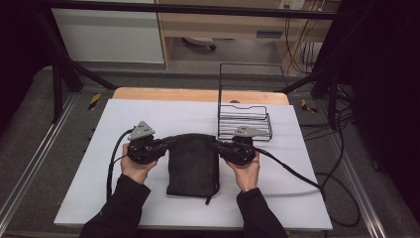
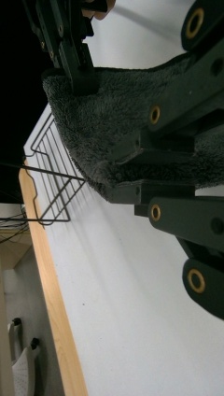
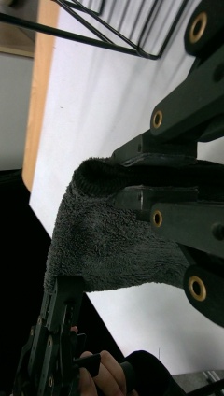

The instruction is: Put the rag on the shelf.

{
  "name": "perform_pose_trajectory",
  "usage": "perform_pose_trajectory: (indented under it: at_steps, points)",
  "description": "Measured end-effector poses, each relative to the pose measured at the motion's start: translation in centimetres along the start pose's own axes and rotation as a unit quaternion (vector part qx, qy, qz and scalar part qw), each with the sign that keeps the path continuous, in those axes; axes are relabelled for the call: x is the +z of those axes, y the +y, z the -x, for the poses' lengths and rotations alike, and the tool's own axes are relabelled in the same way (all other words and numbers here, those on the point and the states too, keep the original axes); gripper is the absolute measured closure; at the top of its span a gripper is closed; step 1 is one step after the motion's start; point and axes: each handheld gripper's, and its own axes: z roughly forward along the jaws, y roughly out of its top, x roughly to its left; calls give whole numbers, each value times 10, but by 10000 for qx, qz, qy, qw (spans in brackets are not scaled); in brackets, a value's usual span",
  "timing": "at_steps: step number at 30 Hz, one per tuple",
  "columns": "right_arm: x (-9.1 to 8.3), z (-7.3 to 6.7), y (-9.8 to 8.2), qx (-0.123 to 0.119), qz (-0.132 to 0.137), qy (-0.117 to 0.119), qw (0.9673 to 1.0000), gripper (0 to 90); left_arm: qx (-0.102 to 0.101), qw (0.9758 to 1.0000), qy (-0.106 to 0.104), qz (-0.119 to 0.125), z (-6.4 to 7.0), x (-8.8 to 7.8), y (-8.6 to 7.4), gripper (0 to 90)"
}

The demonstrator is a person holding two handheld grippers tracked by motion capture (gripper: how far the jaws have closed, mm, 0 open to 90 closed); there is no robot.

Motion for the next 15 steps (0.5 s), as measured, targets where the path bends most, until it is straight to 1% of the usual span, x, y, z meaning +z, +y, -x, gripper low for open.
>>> perform_pose_trajectory:
  at_steps: [5, 8, 9, 10, 11, 13, 15]
  points:
    - [-7, -4, 6, -78, 133, 25, 9999, 813, -9, 9999, -58, 157, 3, -8, 6, 808]
    - [-12, -8, 11, -148, 219, 9, 9997, 814, 23, 9997, -72, 237, 6, -12, 9, 808]
    - [-14, -10, 14, -202, 253, -25, 9995, 814, 29, 9996, -77, 269, 6, -13, 10, 808]
    - [-14, -10, 14, -202, 253, -25, 9995, 814, 25, 9995, -84, 304, 7, -14, 11, 808]
    - [-16, -11, 17, -271, 271, -44, 9993, 815, 25, 9994, -88, 332, 8, -15, 11, 809]
    - [-18, -12, 18, -295, 284, -56, 9991, 816, 45, 9992, -86, 383, 9, -17, 13, 809]
    - [-22, -15, 22, -401, 352, -95, 9985, 816, 54, 9989, -90, 448, 10, -19, 14, 809]
